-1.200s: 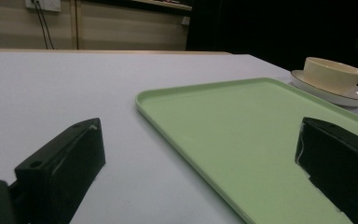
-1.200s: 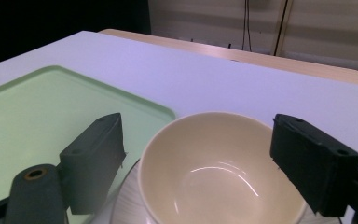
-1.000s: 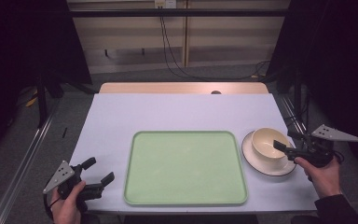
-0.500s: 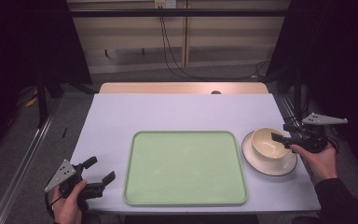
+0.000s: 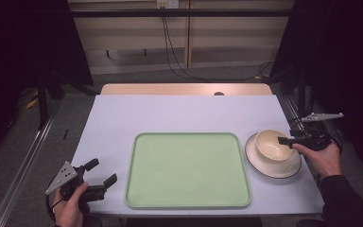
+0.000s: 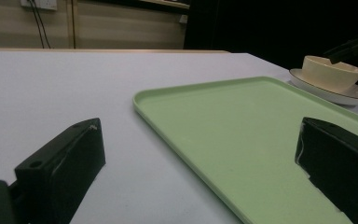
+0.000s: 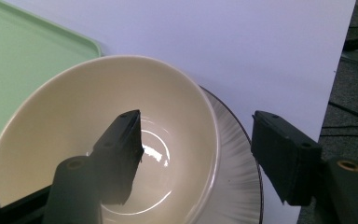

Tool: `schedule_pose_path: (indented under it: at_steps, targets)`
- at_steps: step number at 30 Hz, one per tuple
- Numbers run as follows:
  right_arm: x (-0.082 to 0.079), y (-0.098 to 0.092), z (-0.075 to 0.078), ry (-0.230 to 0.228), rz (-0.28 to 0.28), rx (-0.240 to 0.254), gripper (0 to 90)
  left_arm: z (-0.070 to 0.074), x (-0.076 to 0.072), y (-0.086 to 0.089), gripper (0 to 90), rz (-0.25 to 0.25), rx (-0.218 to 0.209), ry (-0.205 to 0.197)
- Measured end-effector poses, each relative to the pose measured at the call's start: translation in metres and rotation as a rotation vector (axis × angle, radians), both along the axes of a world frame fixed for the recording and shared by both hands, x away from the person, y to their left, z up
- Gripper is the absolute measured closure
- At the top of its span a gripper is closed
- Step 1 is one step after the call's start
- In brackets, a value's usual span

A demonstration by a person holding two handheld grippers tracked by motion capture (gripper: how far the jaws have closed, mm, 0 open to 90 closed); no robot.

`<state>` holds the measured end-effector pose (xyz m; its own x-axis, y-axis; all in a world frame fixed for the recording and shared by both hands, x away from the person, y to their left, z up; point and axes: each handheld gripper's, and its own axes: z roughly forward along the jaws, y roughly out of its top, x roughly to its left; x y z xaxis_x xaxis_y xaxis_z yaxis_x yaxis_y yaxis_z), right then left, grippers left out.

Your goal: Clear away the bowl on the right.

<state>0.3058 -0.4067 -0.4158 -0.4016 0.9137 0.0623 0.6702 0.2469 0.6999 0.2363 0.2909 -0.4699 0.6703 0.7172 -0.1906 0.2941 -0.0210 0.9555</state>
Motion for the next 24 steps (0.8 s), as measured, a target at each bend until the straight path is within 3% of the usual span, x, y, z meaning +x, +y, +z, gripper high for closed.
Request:
schedule_pose_path:
  at_steps: [3,4,7,15,17,18,20,24]
  targets:
    - [0.001,-0.002,-0.004,0.024,-0.033,-0.017,38.5,0.000,0.000,0.001,1.4,-0.004,0.007,0.001]
    - [0.001,-0.002,-0.007,0.041,-0.043,-0.001,40.1,0.000,0.000,-0.001,1.4,0.008,-0.014,0.004]
    - [0.003,-0.003,-0.012,0.079,-0.042,-0.015,45.3,0.000,0.000,0.000,1.4,0.002,-0.001,0.002]
    - [0.005,-0.007,-0.022,0.155,-0.014,0.001,59.7,0.000,0.000,0.001,1.4,-0.010,0.010,0.001]
    - [0.005,-0.007,-0.025,0.159,-0.002,0.029,61.6,0.000,0.000,0.000,1.4,0.000,0.000,0.001]
    - [0.006,-0.007,-0.024,0.172,0.012,0.022,63.1,0.000,0.000,0.000,1.4,-0.003,0.008,0.001]
    - [0.006,-0.006,-0.024,0.155,0.020,0.010,67.2,0.000,0.000,0.001,1.4,-0.003,0.016,0.000]
    - [0.007,-0.003,-0.023,0.189,0.012,0.010,73.1,0.000,0.000,0.000,1.4,-0.003,0.008,0.001]
